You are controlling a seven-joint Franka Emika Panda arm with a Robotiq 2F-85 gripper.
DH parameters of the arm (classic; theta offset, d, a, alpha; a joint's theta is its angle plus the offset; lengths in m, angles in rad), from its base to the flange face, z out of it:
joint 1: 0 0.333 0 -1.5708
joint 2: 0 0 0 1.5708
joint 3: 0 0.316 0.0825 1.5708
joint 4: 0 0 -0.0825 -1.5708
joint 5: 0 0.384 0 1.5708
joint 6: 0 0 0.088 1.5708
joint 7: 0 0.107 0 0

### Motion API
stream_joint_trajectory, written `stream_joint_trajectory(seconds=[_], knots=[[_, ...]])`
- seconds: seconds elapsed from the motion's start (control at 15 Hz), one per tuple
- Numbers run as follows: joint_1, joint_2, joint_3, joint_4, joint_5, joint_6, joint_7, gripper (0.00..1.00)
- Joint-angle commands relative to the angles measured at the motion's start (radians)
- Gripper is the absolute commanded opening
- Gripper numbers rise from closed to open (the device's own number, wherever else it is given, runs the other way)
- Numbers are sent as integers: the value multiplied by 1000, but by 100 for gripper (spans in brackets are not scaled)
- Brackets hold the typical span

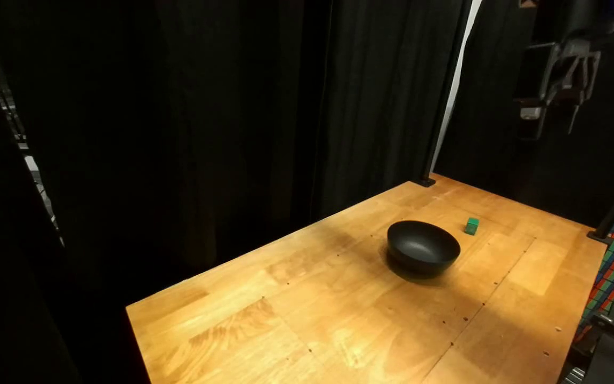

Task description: Pick up the green object from the table and put it in the bowl

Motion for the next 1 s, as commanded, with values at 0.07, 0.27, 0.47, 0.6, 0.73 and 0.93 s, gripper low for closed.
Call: stream_joint_trajectory(seconds=[0.07, 0.27, 0.47, 0.6, 0.73, 0.93], knots=[[-104, 180, -78, -27, -38, 280, 70, 100], [-165, 349, -146, 4, -73, 471, 119, 100], [-201, 537, -214, 61, -109, 632, 203, 100], [-201, 650, -262, 104, -136, 715, 284, 100], [-183, 754, -316, 140, -141, 795, 365, 100], [-164, 887, -369, 208, -101, 847, 433, 100]])
